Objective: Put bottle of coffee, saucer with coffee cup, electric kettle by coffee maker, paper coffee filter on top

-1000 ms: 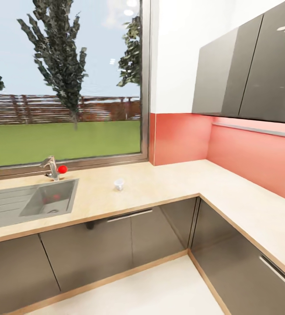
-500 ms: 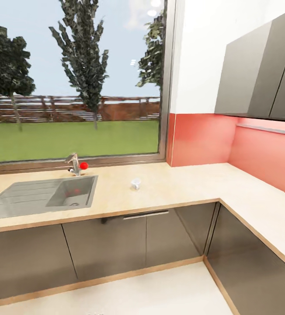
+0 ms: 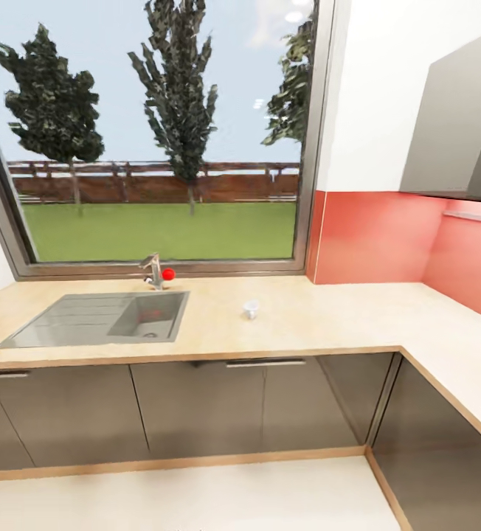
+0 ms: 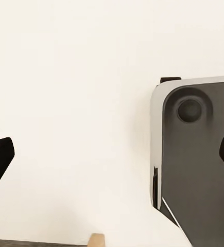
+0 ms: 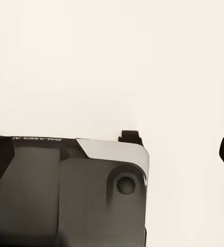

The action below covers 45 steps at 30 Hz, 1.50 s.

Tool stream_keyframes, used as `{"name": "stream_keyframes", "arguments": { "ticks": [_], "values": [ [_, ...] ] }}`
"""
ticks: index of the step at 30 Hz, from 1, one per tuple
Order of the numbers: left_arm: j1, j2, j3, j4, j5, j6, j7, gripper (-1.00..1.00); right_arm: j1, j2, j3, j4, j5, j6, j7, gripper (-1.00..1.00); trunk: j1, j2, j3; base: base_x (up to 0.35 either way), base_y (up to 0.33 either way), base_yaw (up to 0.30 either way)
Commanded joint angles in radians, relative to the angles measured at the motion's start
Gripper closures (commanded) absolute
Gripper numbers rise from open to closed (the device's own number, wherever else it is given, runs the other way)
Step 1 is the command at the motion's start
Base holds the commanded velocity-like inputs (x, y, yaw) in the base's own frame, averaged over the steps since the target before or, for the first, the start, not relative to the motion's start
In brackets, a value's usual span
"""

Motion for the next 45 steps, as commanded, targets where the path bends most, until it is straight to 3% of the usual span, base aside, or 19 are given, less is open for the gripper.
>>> {"name": "stream_keyframes", "arguments": {
  "ticks": [1, 21, 38, 45],
  "values": [
    [0.0, 0.0, 0.006, 0.0, -0.011, -0.003, 0.003, -1.0, 0.0, 0.0, 0.008, -0.001, -0.009, 0.004, 0.002, -1.0, 0.0, 0.0, 0.0, 0.0, -0.261, 0.268],
    [0.0, 0.001, 0.007, 0.0, -0.01, -0.004, 0.005, -1.0, 0.0, -0.003, 0.008, -0.001, -0.009, 0.003, 0.0, -1.0, 0.0, 0.0, -0.002, 0.0, -0.26, 0.038],
    [0.0, 0.004, 0.017, -0.001, -0.002, -0.006, 0.007, -1.0, 0.0, -0.003, 0.009, -0.001, -0.01, 0.002, 0.0, -1.0, 0.0, 0.0, -0.002, 0.0, -0.015, 0.0],
    [0.0, 0.003, 0.019, -0.004, 0.0, -0.007, 0.007, -1.0, -0.001, 0.01, 0.01, -0.034, -0.01, -0.013, 0.0, -1.0, 0.0, 0.0, -0.002, 0.0, 0.0, 0.0]
  ]
}}
